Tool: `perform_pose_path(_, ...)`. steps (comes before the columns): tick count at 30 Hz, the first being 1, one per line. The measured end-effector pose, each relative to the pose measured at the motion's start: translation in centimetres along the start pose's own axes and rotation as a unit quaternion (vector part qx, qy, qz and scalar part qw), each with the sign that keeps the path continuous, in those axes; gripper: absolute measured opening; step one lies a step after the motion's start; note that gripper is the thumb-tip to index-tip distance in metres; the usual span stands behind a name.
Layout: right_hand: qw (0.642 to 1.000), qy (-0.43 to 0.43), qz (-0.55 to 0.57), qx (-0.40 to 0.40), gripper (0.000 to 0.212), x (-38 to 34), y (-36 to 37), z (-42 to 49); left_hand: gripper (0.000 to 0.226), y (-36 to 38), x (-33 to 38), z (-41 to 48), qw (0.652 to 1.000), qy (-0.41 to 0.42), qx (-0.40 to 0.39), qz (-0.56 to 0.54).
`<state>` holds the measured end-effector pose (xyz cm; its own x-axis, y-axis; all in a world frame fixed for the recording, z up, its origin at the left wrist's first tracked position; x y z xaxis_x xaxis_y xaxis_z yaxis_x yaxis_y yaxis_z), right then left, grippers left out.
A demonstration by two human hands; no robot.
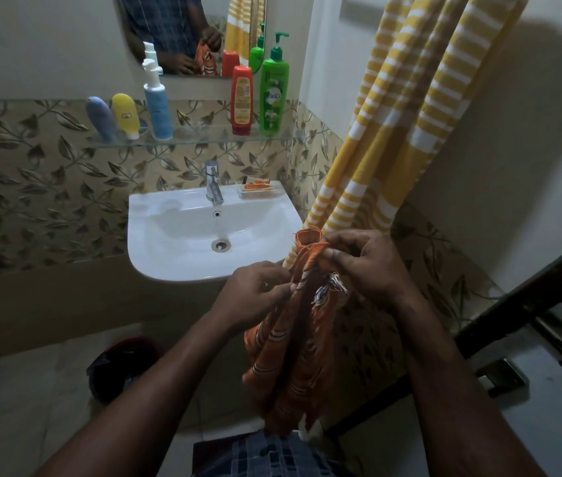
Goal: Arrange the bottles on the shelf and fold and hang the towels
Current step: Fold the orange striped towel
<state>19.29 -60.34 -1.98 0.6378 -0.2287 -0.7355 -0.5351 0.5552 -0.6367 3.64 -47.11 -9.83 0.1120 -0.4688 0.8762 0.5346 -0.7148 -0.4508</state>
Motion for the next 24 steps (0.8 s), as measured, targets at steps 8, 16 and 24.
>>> perform_pose_path(8, 1.0, -0.004, 0.0, -0.005, 0.018, 0.1, -0.5, -0.3, 0.039, 0.4, 1.6, -0.3, 0.996, 0.027, 0.07, 0.049)
perform_pose_path(16, 1.0, -0.004, -0.01, -0.002, 0.016, 0.2, -1.2, -0.7, 0.023, -0.8, 0.3, -0.7, 0.983, -0.051, 0.174, 0.03)
perform_pose_path(24, 0.999, 0.022, -0.027, 0.041, 0.024, 1.2, -1.9, -0.8, 0.016, -3.5, -1.2, -1.2, 0.953, -0.128, 0.254, -0.109)
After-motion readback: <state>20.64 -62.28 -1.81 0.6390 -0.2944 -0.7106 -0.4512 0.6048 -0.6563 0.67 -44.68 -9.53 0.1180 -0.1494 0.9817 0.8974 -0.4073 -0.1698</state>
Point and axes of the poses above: each hand's wrist, its own z-axis towards the middle knuckle, its own y-axis out of the palm, x = y × z, the point moved 6 cm from there along z, towards the middle knuckle, and after that the axes turned 9 degrees about -z, right-handed, at the moved point
